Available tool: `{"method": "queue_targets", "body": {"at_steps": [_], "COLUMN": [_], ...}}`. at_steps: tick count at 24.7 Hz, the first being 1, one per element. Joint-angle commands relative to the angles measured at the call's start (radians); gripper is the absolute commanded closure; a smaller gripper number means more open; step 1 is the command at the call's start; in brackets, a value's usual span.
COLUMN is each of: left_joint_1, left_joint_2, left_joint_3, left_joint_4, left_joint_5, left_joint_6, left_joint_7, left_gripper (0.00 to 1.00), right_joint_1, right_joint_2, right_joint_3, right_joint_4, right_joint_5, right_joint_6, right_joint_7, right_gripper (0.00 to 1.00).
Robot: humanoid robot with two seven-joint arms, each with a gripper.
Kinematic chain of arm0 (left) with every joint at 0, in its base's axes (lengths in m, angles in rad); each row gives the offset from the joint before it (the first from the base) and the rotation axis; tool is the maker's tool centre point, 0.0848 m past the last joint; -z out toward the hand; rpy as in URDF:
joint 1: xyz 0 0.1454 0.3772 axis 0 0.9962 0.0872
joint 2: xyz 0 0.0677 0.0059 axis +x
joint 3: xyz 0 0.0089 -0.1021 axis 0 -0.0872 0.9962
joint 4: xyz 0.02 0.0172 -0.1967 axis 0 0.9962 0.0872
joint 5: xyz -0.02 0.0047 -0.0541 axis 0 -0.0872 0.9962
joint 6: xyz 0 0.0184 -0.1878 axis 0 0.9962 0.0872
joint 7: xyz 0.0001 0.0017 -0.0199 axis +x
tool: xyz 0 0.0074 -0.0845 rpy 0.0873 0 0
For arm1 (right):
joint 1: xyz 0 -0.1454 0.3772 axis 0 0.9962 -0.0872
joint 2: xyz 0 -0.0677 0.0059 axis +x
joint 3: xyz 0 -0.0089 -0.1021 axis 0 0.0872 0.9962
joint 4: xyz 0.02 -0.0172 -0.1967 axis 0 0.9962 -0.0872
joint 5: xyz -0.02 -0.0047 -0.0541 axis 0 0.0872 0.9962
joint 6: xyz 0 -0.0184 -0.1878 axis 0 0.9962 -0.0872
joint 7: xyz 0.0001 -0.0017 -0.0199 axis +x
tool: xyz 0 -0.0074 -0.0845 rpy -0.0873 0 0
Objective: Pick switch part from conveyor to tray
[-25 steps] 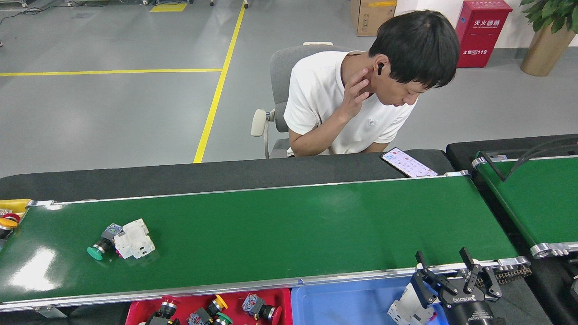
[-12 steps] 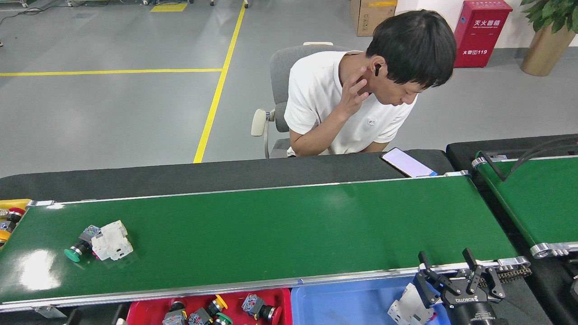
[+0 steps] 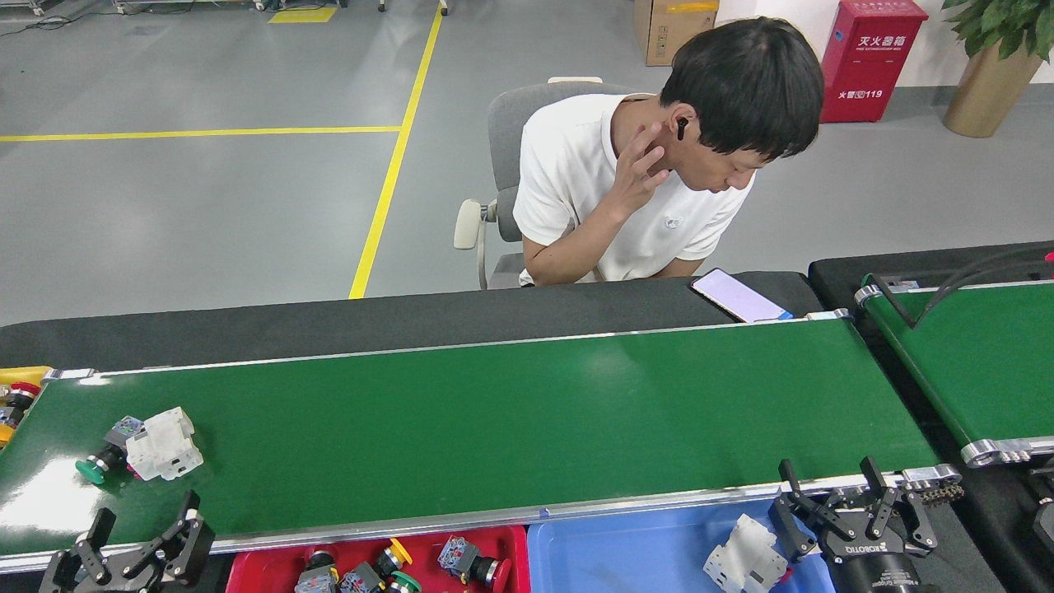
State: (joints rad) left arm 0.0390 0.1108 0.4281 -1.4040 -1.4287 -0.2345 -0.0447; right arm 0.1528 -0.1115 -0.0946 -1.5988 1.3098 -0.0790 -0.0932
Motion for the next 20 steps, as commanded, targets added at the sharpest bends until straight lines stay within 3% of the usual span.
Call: {"method": "queue_targets", "body": {"at_steps": [1,7,18,20], "left_joint_1": [-0.042,-0.173,-0.421,-0.459], "left_joint_2": [0.049,0.144,0.245,0.259], "left_joint_3": [0.001,-0.017,-0.098,-0.143], "left_joint_4": [0.051,0.266,0.622,0.695], "left_joint_5": [-0.004,-0.004,-0.004,-0.003], "left_joint_6": [0.035,0.084,0.124,0.124], "left_joint_7": [0.003,0.012,0.017,0.025], "left_gripper": [0.00,0.00,0.00,0.13], "right_joint_1": [-0.004,-0.004,-0.004,-0.004], "right_joint_2": [0.001,0.000,-0.010,-0.008], "right_joint_3": [-0.013,-0.011,0.001,0.001], "right_joint_4": [-0.007,0.003,0.010,0.010], "right_joint_5": [-0.003,-0.003,0.000,0.000], "right_joint_6": [-0.004,-0.008,-0.015,-0.025], "right_joint_7": [-0.002,-0.007,-0.039,-0.040], "right_gripper": [0.00,0.00,0.00,0.00]}}
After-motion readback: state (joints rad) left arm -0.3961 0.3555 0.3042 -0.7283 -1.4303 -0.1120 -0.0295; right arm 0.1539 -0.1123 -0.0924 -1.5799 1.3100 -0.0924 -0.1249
